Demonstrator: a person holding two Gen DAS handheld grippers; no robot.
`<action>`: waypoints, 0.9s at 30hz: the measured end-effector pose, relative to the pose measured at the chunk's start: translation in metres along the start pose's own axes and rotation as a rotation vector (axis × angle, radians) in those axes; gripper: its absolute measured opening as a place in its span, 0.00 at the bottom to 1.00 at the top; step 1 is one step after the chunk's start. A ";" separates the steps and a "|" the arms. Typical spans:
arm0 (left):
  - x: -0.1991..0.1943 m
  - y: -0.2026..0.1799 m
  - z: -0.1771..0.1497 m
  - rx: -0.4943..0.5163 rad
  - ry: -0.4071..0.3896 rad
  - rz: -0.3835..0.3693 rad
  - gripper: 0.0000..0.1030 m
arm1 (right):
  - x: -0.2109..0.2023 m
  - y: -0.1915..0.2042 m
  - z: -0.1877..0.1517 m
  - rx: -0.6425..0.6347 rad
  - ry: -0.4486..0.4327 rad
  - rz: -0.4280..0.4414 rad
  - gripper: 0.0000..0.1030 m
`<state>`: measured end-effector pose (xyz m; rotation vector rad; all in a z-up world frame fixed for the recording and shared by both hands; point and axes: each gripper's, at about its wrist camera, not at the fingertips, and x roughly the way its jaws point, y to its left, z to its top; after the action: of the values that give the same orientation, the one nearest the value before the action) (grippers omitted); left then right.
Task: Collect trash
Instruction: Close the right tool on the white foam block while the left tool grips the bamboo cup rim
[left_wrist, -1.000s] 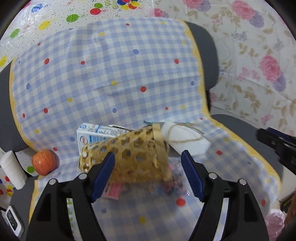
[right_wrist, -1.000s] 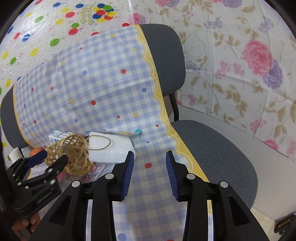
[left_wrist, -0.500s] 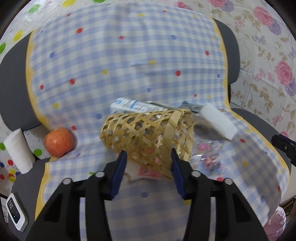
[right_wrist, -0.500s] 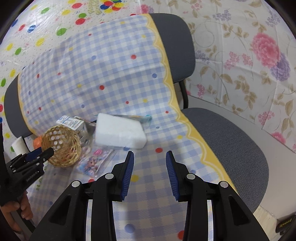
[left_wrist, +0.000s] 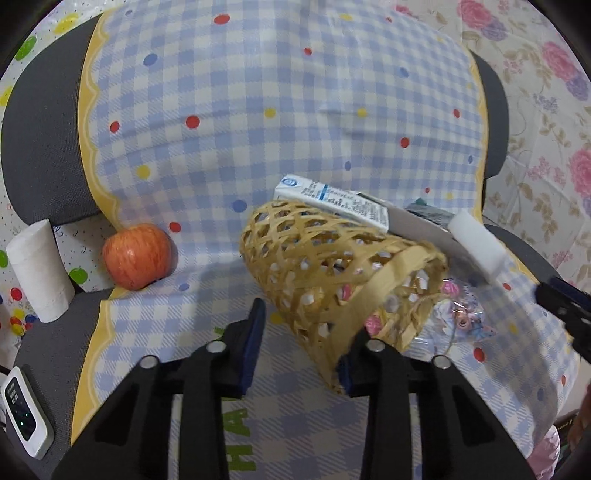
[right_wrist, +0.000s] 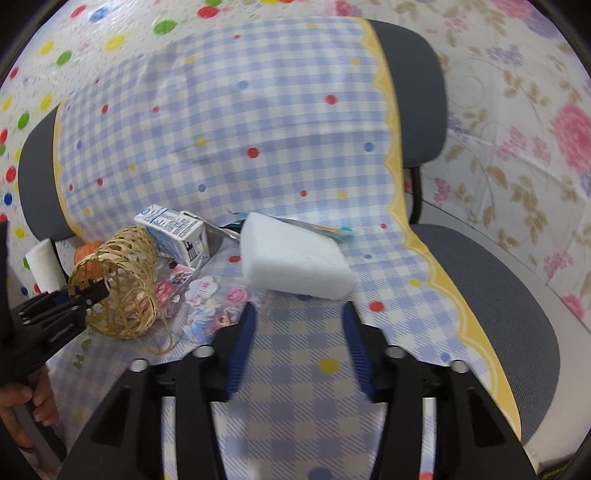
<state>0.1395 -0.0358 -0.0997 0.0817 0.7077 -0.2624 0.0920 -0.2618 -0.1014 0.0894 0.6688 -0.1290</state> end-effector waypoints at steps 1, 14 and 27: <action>-0.002 0.000 -0.001 0.005 -0.005 -0.006 0.29 | 0.004 0.004 0.002 -0.017 0.001 -0.003 0.59; -0.008 0.001 -0.004 0.022 -0.024 -0.070 0.29 | 0.070 0.046 0.016 -0.300 0.052 -0.238 0.65; -0.008 0.000 -0.005 0.028 -0.015 -0.055 0.28 | -0.020 -0.005 0.033 0.032 -0.121 -0.034 0.29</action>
<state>0.1311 -0.0337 -0.0982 0.0865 0.6918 -0.3256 0.0965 -0.2690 -0.0633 0.0999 0.5474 -0.1762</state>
